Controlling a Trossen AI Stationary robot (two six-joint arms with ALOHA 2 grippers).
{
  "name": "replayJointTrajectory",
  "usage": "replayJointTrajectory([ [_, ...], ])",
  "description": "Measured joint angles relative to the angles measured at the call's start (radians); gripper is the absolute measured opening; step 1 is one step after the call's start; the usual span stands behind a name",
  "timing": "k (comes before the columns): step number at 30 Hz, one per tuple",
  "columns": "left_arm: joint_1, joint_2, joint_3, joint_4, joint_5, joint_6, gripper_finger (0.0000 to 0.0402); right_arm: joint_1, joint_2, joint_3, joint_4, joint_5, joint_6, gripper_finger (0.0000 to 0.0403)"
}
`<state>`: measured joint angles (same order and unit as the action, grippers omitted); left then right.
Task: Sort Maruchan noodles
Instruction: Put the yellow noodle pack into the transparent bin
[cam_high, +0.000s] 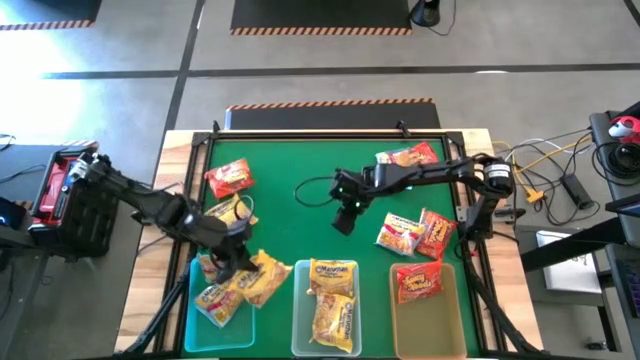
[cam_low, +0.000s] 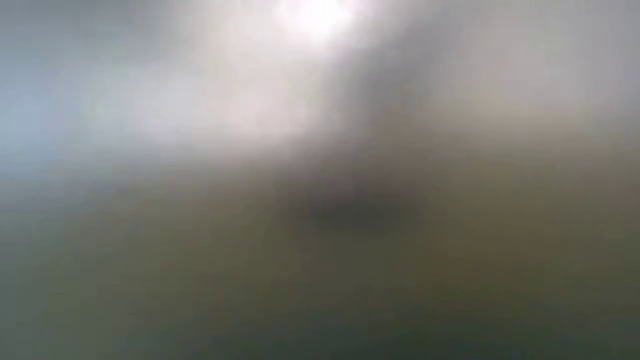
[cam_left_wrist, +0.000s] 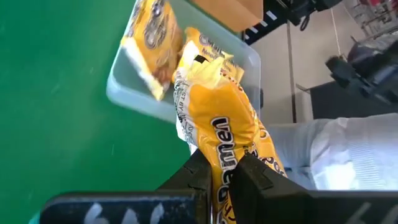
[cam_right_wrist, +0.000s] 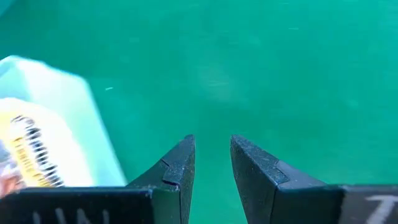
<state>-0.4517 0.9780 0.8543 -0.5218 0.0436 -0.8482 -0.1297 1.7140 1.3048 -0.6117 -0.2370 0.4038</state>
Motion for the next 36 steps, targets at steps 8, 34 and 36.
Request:
replayJointTrajectory([
  [8,-0.004,0.16,0.0,0.248,-0.067,0.096,0.0015,0.156,-0.042,0.0,0.054,-0.007,0.022,0.0093],
  [34,0.005,0.543,0.017,0.601,-0.138,-0.039,0.0137,0.267,-0.204,0.001,-0.361,0.236,0.118,0.0093],
  [36,0.009,0.539,0.04,0.603,-0.139,0.008,0.0163,0.23,-0.207,0.001,-0.412,0.26,0.121,0.0093],
])
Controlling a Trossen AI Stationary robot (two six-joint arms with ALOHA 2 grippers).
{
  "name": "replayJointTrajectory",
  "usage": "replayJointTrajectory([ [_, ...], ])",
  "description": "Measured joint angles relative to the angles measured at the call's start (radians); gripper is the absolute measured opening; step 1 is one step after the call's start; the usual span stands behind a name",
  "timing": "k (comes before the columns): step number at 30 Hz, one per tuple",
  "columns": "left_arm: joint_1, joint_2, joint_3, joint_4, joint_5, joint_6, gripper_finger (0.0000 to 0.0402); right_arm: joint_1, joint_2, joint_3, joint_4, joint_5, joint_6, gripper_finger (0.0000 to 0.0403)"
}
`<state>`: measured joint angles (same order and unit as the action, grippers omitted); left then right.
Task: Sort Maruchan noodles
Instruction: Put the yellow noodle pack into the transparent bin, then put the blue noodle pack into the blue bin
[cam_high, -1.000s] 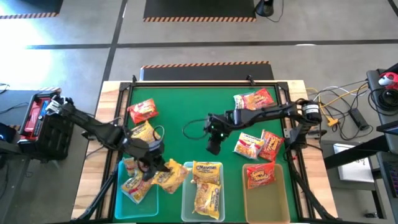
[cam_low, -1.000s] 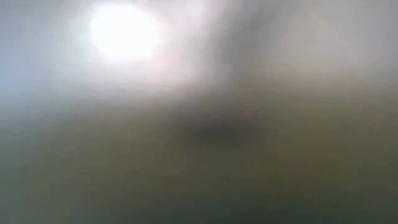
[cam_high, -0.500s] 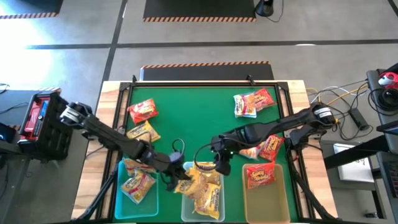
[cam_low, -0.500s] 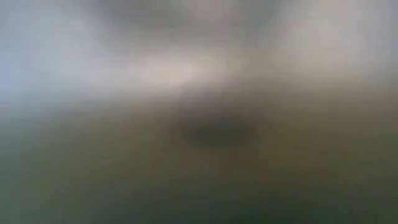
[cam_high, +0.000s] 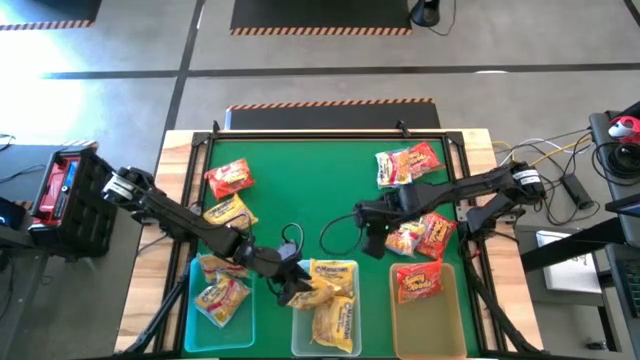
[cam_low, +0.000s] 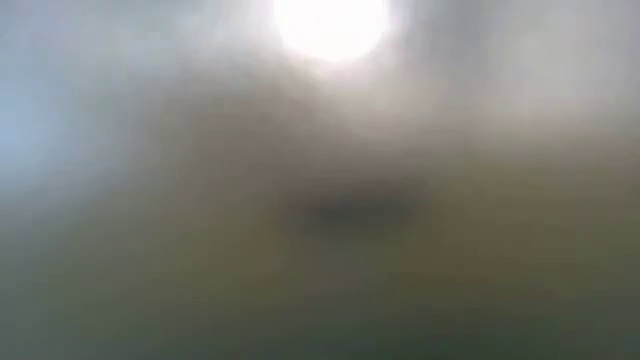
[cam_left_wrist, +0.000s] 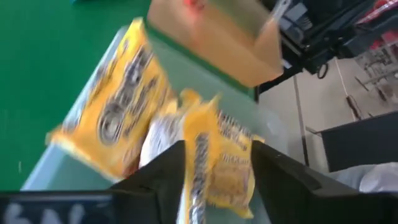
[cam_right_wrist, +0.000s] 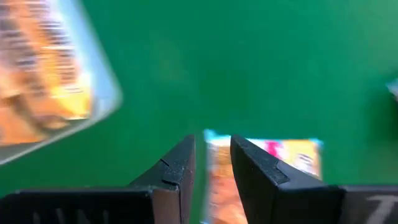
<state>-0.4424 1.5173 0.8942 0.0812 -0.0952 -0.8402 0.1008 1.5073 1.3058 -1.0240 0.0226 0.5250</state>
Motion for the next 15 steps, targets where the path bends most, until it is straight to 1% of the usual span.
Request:
replayJointTrajectory([
  [3,0.015,0.0,0.052,-0.051,0.0,0.088,0.0195,-0.074,0.0,-0.003,-0.04,0.006,-0.008,0.0093],
  [6,0.04,0.0,0.129,-0.18,-0.001,0.175,0.0214,-0.173,0.0,-0.014,-0.049,0.006,-0.037,0.0093],
  [11,0.089,0.0,0.251,-0.414,-0.008,0.31,0.0221,-0.36,-0.001,-0.023,-0.075,0.007,-0.098,0.0093],
  [13,0.103,-0.003,0.275,-0.444,-0.026,0.354,0.0221,-0.44,-0.001,-0.024,-0.072,0.0,-0.123,0.0094],
  [15,0.122,-0.009,0.275,-0.451,-0.019,0.388,0.0221,-0.519,-0.001,-0.027,-0.068,-0.03,-0.138,0.0099],
])
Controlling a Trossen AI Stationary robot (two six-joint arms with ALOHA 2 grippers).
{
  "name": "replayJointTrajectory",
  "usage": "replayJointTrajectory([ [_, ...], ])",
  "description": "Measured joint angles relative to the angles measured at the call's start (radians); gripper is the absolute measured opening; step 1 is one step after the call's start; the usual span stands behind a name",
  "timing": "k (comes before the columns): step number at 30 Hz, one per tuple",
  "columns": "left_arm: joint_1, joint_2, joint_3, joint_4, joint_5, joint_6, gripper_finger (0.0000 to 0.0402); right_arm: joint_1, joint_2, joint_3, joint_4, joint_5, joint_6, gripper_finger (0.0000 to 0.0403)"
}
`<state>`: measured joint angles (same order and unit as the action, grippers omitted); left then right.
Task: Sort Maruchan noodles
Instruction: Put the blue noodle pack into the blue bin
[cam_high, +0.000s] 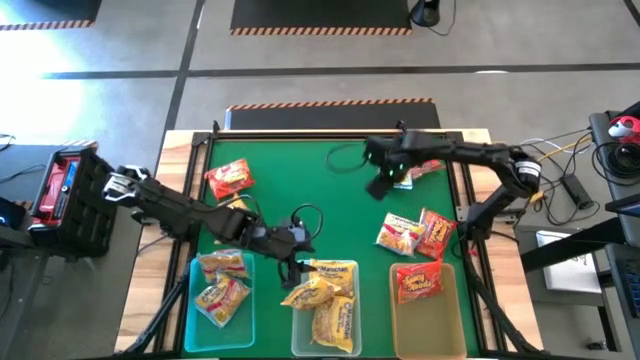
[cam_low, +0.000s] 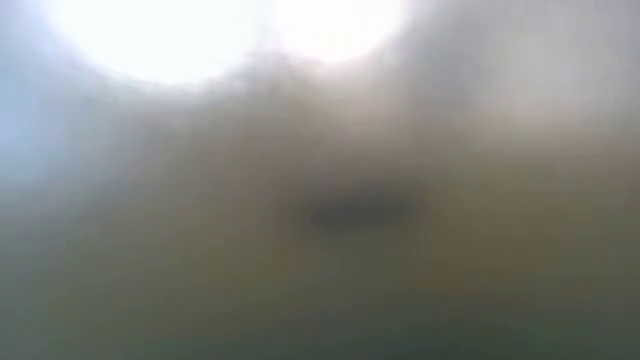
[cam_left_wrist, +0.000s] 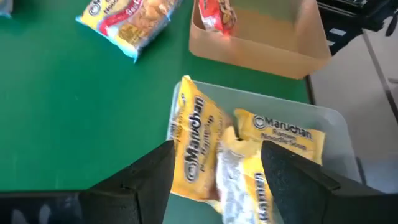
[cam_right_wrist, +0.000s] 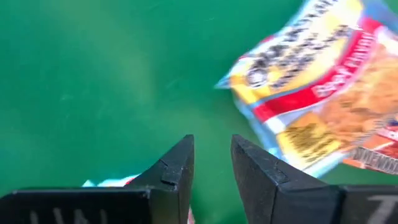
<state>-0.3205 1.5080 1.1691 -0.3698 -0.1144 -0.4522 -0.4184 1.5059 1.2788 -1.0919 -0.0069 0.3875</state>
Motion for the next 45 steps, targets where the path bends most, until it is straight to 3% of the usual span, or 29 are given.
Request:
replayJointTrajectory([
  [7,0.125,-0.1,-0.137,0.014,0.151,0.051,0.0221,-0.241,-0.004,-0.044,-0.004,-0.087,-0.047,0.0149],
  [15,0.228,-0.317,-0.387,0.187,0.157,0.047,0.0221,-0.408,-0.01,-0.081,0.095,-0.1,-0.026,0.0211],
  [21,0.295,-0.399,-0.512,0.308,0.153,-0.004,0.0221,-0.512,-0.007,-0.158,0.225,-0.201,0.007,0.0226],
  [29,0.399,-0.424,-0.545,0.336,0.149,-0.055,0.0221,-0.548,-0.007,-0.226,0.285,-0.23,-0.022,0.0226],
  [38,0.441,-0.406,-0.529,0.345,0.131,-0.054,0.0221,-0.562,-0.013,-0.283,0.313,-0.248,-0.033,0.0226],
  [45,0.441,-0.403,-0.531,0.355,0.131,-0.054,0.0221,-0.556,-0.014,-0.363,0.466,-0.38,0.045,0.0226],
])
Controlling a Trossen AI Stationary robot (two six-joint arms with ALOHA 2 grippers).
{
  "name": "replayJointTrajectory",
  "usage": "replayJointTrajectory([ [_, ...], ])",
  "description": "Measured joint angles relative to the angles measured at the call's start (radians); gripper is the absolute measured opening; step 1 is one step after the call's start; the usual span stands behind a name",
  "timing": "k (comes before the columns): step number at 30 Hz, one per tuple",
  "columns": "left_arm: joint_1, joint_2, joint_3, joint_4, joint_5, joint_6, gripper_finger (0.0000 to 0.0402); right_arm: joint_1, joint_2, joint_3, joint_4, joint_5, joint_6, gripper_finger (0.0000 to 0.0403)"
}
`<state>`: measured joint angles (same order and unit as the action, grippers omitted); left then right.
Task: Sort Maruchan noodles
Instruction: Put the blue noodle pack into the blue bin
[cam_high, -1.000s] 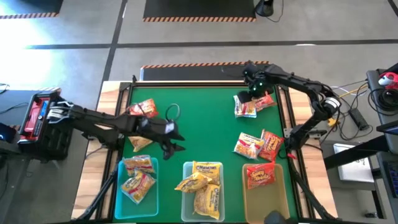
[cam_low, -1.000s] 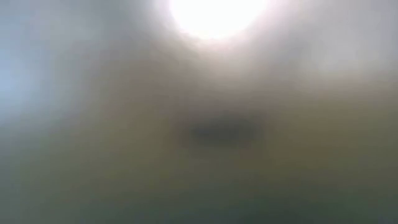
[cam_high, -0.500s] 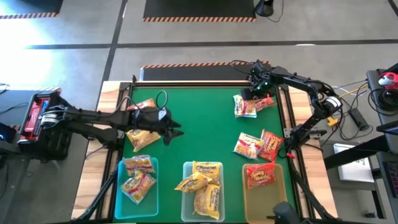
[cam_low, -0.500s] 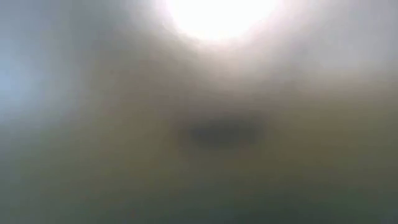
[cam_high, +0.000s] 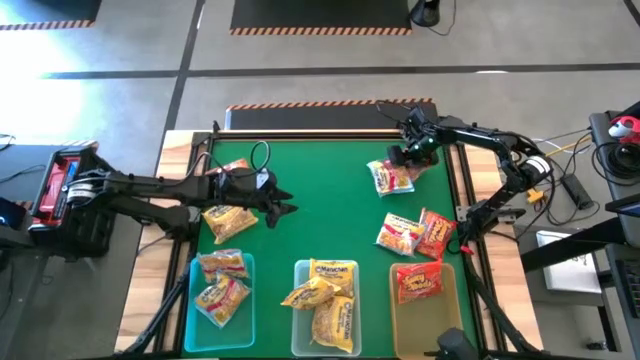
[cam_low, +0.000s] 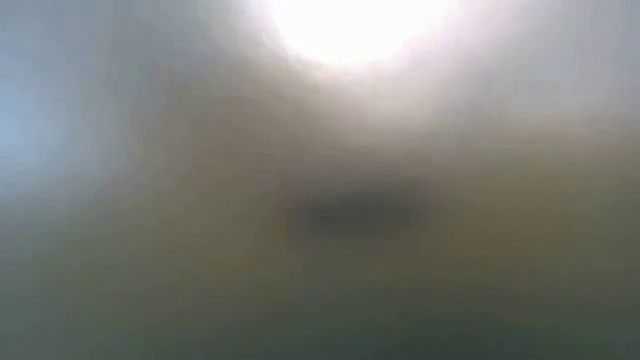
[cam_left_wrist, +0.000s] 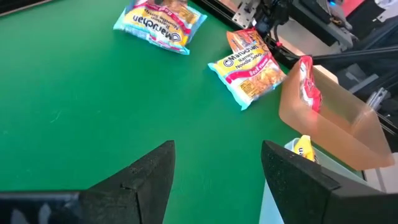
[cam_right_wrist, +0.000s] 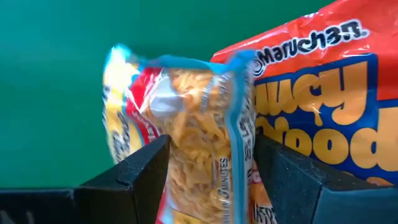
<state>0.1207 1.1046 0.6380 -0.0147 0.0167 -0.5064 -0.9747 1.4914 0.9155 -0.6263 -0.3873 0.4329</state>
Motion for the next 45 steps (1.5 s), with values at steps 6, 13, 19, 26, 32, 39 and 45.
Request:
replayJointTrajectory([
  [6,0.0,0.0,-0.001,0.0,0.001,0.0,0.0221,0.021,0.0,-0.032,0.12,-0.082,0.045,0.0226],
  [13,0.0,0.0,-0.001,0.0,0.001,0.007,0.0221,0.07,0.0,-0.053,0.154,-0.095,0.061,0.0226],
  [19,0.029,0.05,-0.002,0.123,0.038,0.083,0.0221,0.128,0.0,-0.051,0.153,-0.092,0.086,0.0226],
  [26,0.041,0.211,-0.002,0.306,0.118,0.082,0.0221,0.27,0.002,-0.035,0.178,-0.09,0.15,0.0226],
  [32,0.046,0.356,0.008,0.436,0.135,0.056,0.0221,0.41,0.002,-0.035,0.303,-0.081,0.253,0.0226],
  [39,0.048,0.539,0.133,0.442,0.137,0.01,0.0221,0.443,0.002,-0.028,0.316,0.051,0.245,0.0226],
  [45,0.048,0.631,0.234,0.438,0.162,-0.026,0.0204,0.326,-0.003,-0.03,0.206,0.138,0.148,0.0226],
])
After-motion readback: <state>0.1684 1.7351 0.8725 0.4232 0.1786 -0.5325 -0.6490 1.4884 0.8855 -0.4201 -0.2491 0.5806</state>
